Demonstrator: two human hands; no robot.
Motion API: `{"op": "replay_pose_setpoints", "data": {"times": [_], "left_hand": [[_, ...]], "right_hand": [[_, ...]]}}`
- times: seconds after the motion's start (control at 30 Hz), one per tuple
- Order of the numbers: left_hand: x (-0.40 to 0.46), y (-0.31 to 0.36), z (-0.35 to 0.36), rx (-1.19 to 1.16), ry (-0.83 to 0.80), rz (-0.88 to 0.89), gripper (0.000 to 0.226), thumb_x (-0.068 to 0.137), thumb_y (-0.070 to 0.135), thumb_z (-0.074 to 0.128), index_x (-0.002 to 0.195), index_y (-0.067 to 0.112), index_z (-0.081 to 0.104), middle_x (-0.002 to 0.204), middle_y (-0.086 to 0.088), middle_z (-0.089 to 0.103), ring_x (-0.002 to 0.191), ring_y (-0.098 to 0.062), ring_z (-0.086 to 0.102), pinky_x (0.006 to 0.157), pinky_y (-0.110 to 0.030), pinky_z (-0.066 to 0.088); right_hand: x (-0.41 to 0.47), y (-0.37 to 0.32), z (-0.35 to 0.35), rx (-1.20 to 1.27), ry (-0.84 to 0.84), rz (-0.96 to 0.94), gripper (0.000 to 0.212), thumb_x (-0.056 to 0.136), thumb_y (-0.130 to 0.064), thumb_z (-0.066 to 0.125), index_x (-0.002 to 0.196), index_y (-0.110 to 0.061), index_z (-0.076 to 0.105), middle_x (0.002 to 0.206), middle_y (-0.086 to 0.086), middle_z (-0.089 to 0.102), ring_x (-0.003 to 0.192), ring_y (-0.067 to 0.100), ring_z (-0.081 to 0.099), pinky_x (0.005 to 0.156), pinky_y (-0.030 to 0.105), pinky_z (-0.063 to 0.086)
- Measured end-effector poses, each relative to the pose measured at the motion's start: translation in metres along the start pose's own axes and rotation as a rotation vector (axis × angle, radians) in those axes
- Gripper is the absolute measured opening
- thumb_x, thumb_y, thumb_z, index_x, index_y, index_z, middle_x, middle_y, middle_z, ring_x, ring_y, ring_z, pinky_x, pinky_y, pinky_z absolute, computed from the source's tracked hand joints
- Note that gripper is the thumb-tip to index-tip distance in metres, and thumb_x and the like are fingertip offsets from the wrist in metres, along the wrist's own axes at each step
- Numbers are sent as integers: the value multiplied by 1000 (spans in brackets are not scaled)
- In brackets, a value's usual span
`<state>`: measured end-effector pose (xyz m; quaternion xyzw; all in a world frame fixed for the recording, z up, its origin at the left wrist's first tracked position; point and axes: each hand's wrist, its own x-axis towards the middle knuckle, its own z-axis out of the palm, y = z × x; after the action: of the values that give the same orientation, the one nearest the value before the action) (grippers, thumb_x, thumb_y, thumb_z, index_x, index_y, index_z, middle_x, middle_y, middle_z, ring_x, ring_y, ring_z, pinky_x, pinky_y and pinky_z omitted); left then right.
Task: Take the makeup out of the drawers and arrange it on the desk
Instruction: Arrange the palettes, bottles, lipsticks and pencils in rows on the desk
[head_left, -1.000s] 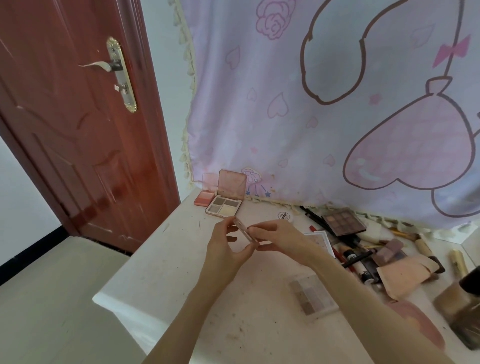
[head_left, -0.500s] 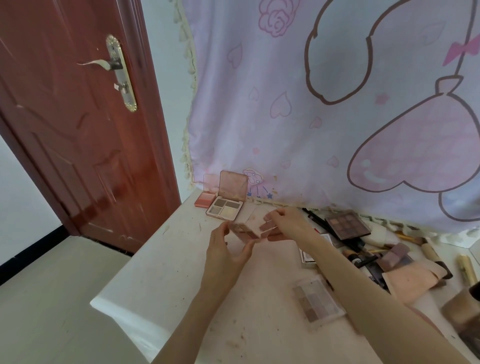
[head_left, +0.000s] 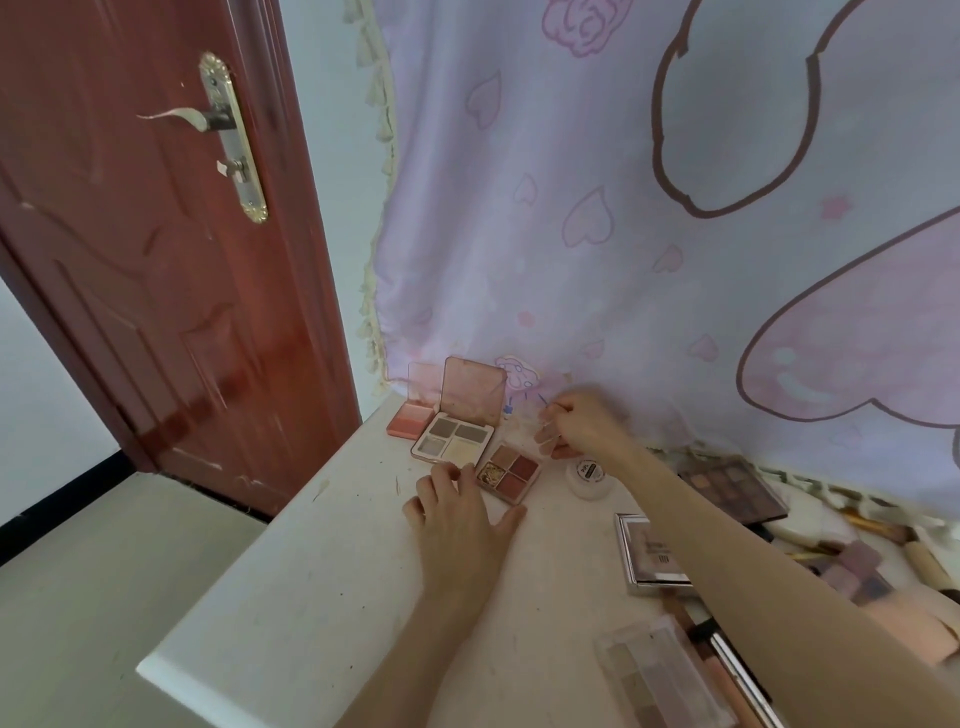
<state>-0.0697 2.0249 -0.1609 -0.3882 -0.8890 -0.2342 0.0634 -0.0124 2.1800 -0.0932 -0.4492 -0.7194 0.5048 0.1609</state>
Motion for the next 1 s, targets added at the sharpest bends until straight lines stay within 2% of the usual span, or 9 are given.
{"op": "replay_pose_setpoints", "data": {"times": [0.13, 0.27, 0.43, 0.5, 0.6, 0.67, 0.77, 0.87, 1.0], "left_hand": [[-5, -1, 0, -117, 24, 114, 42, 88, 40, 52, 123, 18, 46, 118, 3, 48, 109, -16, 44, 92, -27, 24], [-8, 1, 1, -141, 0, 303, 25, 88, 28, 56, 106, 11, 61, 111, -2, 57, 107, -21, 52, 91, -30, 32], [-1, -1, 11, -55, -77, 379, 40, 94, 39, 37, 126, 18, 47, 132, 4, 43, 124, -14, 37, 97, -30, 23], [0, -2, 13, -19, -84, 387, 44, 94, 41, 34, 131, 18, 43, 135, 4, 41, 125, -13, 35, 97, -32, 24], [0, -1, 15, 12, -75, 408, 44, 93, 40, 33, 127, 16, 48, 135, 2, 44, 123, -16, 39, 96, -35, 27], [0, -2, 16, 31, -72, 412, 45, 93, 41, 31, 126, 16, 48, 135, 2, 44, 123, -16, 39, 96, -35, 27], [0, -2, 14, 45, -68, 407, 47, 92, 41, 28, 124, 15, 51, 133, 1, 48, 120, -18, 43, 93, -36, 31], [-2, -3, 12, 49, -125, 402, 45, 95, 40, 30, 131, 16, 44, 141, 1, 40, 128, -16, 34, 99, -35, 25], [-5, -6, 8, 106, -206, 395, 50, 97, 40, 22, 143, 19, 27, 153, 2, 21, 139, -12, 16, 108, -32, 12]], "right_hand": [[16, 0, 1, -32, 39, -33, 24, 95, -2, 36, 81, -6, 55, 78, 17, 64, 55, 21, 57, 49, 24, 47], [27, 3, 2, -133, 107, -113, 37, 88, 1, 39, 58, -16, 53, 75, 16, 60, 74, 26, 61, 65, 35, 49], [29, 5, 9, -108, 159, -177, 24, 87, -2, 47, 82, -3, 69, 76, 15, 63, 75, 27, 62, 78, 46, 54], [27, 8, 10, -128, 222, -193, 23, 88, -5, 48, 88, 0, 71, 84, 17, 68, 82, 32, 66, 81, 42, 53], [21, 12, 14, -148, 307, -208, 22, 86, -1, 47, 82, 4, 68, 86, 21, 68, 79, 35, 62, 55, 15, 40], [19, 14, 16, -145, 342, -210, 21, 84, 2, 47, 79, 8, 66, 86, 24, 67, 76, 35, 58, 47, 18, 33], [15, 17, 14, -163, 328, -205, 19, 85, -2, 50, 88, 7, 67, 93, 20, 68, 91, 34, 61, 62, 24, 36], [3, 17, 3, -226, 281, -227, 26, 88, -9, 54, 111, 0, 64, 112, 13, 66, 105, 24, 60, 84, 22, 39], [-25, 26, -25, -344, 237, -263, 26, 92, -17, 52, 113, -4, 62, 114, 9, 64, 101, 18, 58, 84, 23, 38]]}}
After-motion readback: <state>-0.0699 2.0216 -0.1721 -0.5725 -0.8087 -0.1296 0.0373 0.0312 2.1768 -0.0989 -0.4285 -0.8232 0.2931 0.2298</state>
